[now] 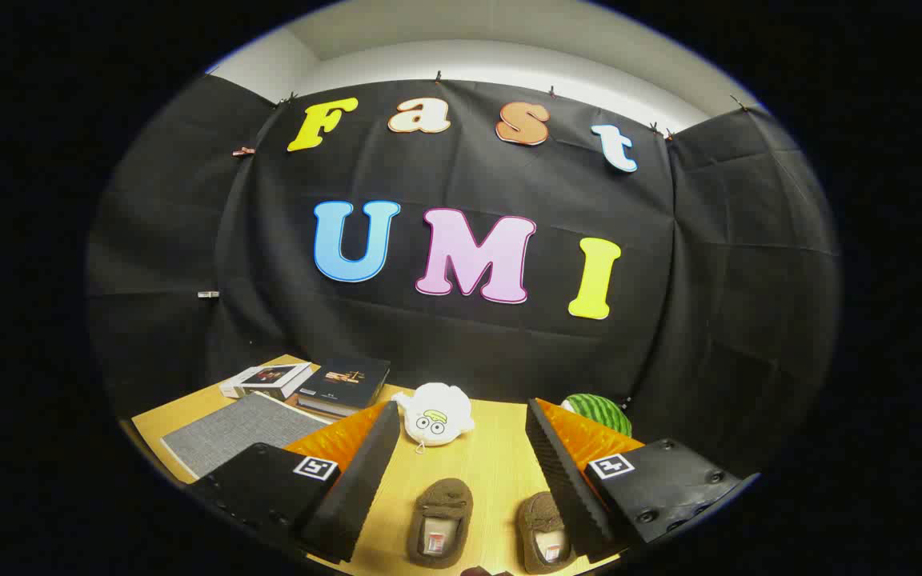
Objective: Open the storage box then place both shoes into the box .Put the left shoe in first, then the right shoe, with the right side of both shoes facing outward in a uniform manner.
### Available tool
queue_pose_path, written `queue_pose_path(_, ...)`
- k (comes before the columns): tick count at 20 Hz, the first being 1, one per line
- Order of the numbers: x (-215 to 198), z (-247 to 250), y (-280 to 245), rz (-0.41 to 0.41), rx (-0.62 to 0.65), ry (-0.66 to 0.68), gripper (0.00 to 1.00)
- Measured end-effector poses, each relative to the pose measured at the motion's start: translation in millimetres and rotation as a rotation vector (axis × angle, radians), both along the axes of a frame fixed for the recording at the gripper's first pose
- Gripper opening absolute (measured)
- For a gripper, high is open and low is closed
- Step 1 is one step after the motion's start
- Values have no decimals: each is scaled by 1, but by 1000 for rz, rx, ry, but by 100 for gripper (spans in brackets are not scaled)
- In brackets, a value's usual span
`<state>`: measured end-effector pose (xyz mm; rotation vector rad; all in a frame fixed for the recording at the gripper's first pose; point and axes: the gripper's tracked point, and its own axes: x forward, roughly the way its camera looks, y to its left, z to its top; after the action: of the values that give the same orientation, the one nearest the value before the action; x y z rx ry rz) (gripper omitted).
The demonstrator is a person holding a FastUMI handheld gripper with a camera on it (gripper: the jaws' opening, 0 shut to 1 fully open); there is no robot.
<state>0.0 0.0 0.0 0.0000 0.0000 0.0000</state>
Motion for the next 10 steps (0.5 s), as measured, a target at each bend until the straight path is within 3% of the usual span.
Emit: queue_pose_path(10, 6, -8, 1, 13, 52, 35, 98)
